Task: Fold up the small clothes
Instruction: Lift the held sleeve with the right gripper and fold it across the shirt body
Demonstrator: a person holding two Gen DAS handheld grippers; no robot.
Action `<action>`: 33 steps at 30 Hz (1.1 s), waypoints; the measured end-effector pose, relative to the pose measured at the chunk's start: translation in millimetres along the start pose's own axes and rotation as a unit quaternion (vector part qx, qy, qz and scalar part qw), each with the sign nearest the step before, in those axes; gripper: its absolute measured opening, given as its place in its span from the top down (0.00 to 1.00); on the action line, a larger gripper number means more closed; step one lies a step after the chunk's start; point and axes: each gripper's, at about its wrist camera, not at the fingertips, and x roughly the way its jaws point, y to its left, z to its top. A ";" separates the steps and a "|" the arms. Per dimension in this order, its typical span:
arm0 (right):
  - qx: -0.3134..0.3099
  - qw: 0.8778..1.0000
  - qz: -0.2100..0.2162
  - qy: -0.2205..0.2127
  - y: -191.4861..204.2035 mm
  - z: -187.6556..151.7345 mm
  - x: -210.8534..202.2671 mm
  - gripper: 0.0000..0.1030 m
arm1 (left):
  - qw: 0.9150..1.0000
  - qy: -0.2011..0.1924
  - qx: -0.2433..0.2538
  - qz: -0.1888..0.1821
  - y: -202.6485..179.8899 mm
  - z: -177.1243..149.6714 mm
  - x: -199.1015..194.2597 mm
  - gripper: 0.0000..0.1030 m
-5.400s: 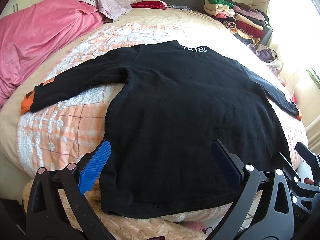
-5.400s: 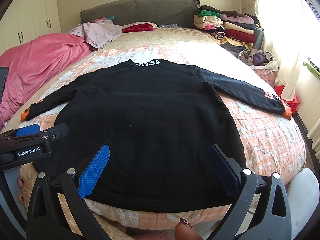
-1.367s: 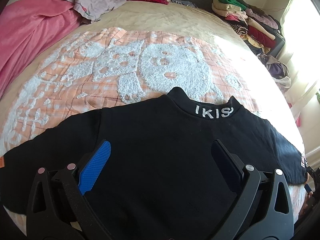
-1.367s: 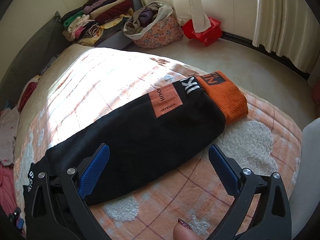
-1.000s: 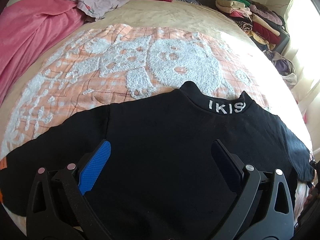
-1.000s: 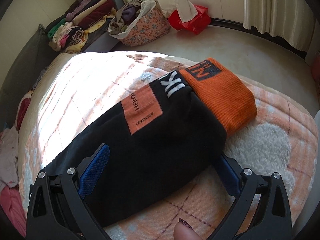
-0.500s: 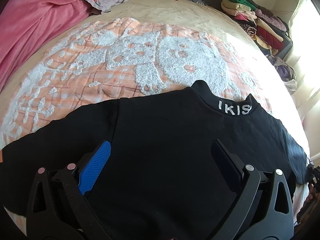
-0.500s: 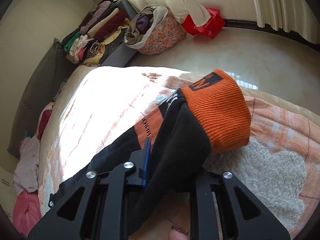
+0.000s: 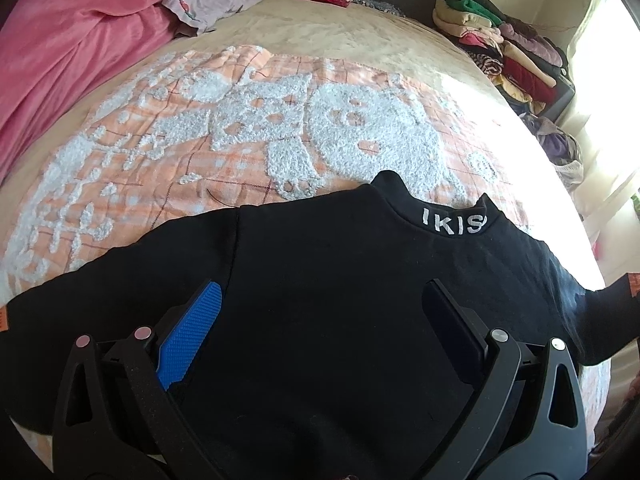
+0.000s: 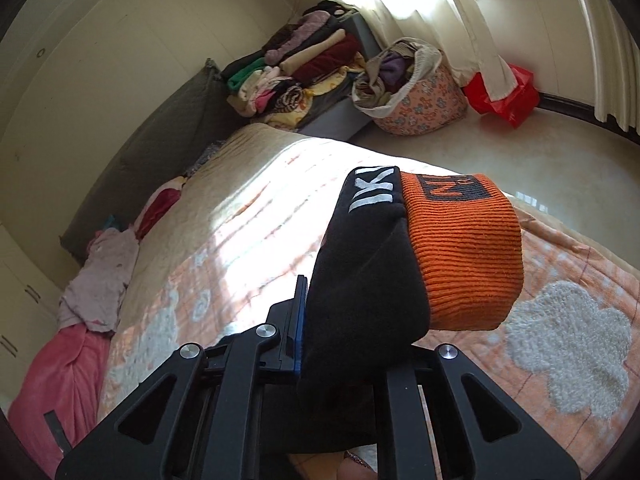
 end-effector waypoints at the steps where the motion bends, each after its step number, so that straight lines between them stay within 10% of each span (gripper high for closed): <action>1: -0.008 1.000 0.009 0.001 10.5 -0.9 -1.7 0.90 | 1.000 -0.001 -0.001 -0.003 1.1 0.6 -1.7 0.08; 16: -0.113 0.987 0.110 0.043 145.8 -45.0 5.4 0.91 | 0.999 -0.009 -0.037 -0.024 30.1 5.7 -19.3 0.08; 33: -0.246 0.954 0.133 0.113 246.3 -150.5 49.3 0.90 | 0.991 0.018 -0.095 -0.097 61.0 4.6 -18.3 0.08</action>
